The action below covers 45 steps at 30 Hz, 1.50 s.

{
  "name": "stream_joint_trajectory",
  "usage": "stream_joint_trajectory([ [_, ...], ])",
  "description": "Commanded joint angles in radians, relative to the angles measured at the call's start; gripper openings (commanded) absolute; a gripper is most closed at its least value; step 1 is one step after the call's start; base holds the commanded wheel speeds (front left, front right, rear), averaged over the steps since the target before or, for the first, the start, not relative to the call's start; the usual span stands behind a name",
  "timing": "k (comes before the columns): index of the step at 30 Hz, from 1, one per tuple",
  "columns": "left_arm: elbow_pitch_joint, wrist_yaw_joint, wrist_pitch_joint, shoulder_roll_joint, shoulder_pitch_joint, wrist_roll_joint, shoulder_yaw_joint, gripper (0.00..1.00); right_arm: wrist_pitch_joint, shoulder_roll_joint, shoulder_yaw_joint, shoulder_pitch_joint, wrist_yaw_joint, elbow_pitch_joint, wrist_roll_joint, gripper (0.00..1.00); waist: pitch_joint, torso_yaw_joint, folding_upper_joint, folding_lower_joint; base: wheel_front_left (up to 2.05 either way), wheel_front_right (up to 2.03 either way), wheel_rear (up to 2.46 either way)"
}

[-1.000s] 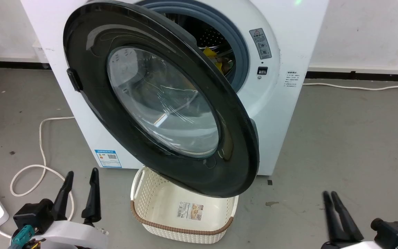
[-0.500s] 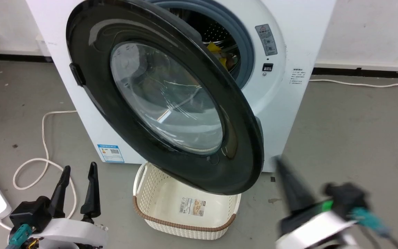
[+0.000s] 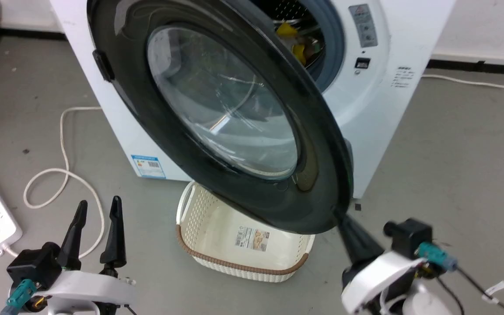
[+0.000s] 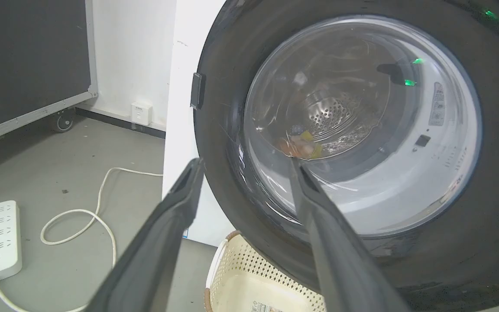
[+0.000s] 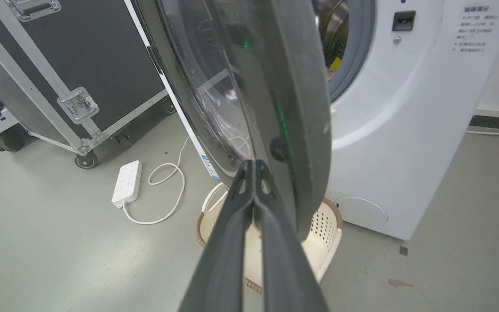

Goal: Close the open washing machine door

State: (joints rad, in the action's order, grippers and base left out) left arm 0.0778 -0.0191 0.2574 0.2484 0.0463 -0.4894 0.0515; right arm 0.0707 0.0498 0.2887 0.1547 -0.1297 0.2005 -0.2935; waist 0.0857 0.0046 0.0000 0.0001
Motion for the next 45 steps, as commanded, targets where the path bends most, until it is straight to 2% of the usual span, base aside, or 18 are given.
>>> stream_joint_trajectory([
  [1, -0.002, -0.005, 0.004, -0.005, 0.016, 0.007, -0.003, 1.00, 0.015, 0.000, -0.011, 0.028, -0.001, 0.014, -0.007, 0.00, 0.011, 0.008, 0.0000, -0.0001, 0.00, 0.00, 0.00],
  [14, -0.002, -0.040, 0.004, -0.026, 0.049, 0.031, -0.042, 1.00, 0.101, 0.000, -0.163, 0.224, -0.001, 0.140, 0.001, 0.00, 0.081, 0.015, 0.0000, -0.0001, 0.00, 0.00, 0.00],
  [27, -0.012, -0.079, 0.004, -0.015, 0.123, 0.039, -0.083, 1.00, 0.128, 0.000, -0.306, 0.504, -0.001, 0.270, 0.062, 0.00, 0.220, 0.028, 0.0000, -0.0001, 0.00, 0.00, 0.00],
  [45, -0.009, -0.104, 0.004, -0.019, 0.180, 0.049, -0.105, 1.00, 0.187, 0.000, -0.394, 0.782, -0.001, 0.497, 0.093, 0.00, 0.296, 0.033, 0.0000, -0.0001, 0.00, 0.00, 0.00],
])
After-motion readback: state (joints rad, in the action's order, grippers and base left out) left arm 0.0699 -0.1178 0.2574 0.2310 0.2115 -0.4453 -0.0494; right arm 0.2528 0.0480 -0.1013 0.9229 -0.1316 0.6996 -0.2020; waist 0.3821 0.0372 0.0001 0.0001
